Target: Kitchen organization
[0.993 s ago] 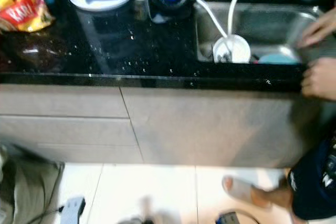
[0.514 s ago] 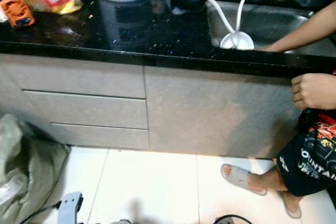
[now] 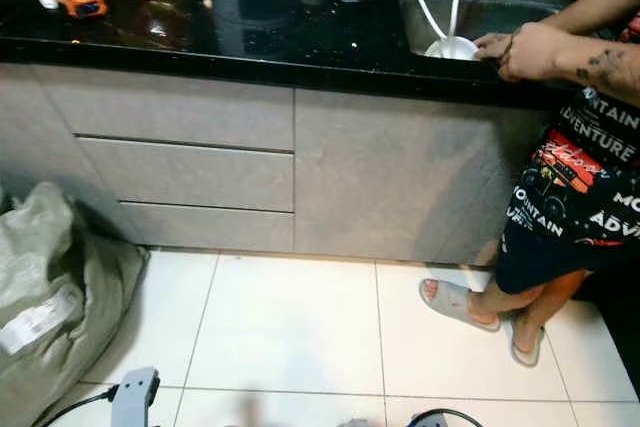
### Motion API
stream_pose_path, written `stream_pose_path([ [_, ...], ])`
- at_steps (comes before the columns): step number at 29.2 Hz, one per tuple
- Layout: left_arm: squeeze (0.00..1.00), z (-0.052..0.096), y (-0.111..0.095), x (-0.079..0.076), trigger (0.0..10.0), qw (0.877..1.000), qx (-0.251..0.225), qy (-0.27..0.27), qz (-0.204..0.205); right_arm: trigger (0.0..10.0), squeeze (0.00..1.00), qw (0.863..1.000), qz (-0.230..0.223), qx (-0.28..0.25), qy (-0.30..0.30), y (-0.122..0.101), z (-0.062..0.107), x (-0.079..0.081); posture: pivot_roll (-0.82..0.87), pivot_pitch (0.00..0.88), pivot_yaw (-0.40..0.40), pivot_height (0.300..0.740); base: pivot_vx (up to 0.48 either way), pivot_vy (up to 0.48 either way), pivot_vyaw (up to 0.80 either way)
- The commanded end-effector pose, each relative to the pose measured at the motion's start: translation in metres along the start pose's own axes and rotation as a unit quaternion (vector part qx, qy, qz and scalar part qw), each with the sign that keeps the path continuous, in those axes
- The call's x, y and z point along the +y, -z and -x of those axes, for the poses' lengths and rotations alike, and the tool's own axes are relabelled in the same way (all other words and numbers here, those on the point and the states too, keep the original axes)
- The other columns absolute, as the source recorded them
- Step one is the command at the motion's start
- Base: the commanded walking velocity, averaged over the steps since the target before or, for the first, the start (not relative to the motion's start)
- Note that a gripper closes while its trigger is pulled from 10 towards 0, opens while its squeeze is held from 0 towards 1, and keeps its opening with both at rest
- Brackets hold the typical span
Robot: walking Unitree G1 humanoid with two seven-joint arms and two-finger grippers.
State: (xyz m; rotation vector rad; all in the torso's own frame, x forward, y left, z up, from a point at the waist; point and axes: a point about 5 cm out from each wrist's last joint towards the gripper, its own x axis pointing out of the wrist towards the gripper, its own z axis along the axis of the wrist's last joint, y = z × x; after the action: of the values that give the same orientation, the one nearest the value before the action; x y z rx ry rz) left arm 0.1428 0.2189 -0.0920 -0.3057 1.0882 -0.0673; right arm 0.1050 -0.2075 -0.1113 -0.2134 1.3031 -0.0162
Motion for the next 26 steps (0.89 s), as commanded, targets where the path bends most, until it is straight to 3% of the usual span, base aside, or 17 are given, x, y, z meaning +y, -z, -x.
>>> stream_pose_path([
  [1, 0.00, 0.001, 0.009, 0.001, 10.0, 1.000, 0.019, -0.004, -0.001, 10.0, 0.00, 1.000, -0.007, 0.011, 0.002, 0.008, 0.000, -0.001, 0.09, 0.099, -0.029, 0.740, 0.000, 0.000, 0.00],
  [18, 0.00, 0.001, 0.013, 0.004, 10.0, 0.999, 0.006, -0.033, -0.003, 10.0, 0.00, 1.000, 0.018, -0.002, 0.012, 0.002, 0.000, -0.003, 0.07, 0.101, -0.020, 0.740, 0.000, 0.000, 0.00],
  [26, 0.00, 0.001, 0.005, 0.008, 10.0, 0.992, 0.019, -0.095, -0.081, 10.0, 0.00, 0.999, 0.023, -0.029, 0.025, -0.008, 0.000, -0.001, 0.06, 0.071, -0.016, 0.740, 0.000, 0.000, 0.00],
])
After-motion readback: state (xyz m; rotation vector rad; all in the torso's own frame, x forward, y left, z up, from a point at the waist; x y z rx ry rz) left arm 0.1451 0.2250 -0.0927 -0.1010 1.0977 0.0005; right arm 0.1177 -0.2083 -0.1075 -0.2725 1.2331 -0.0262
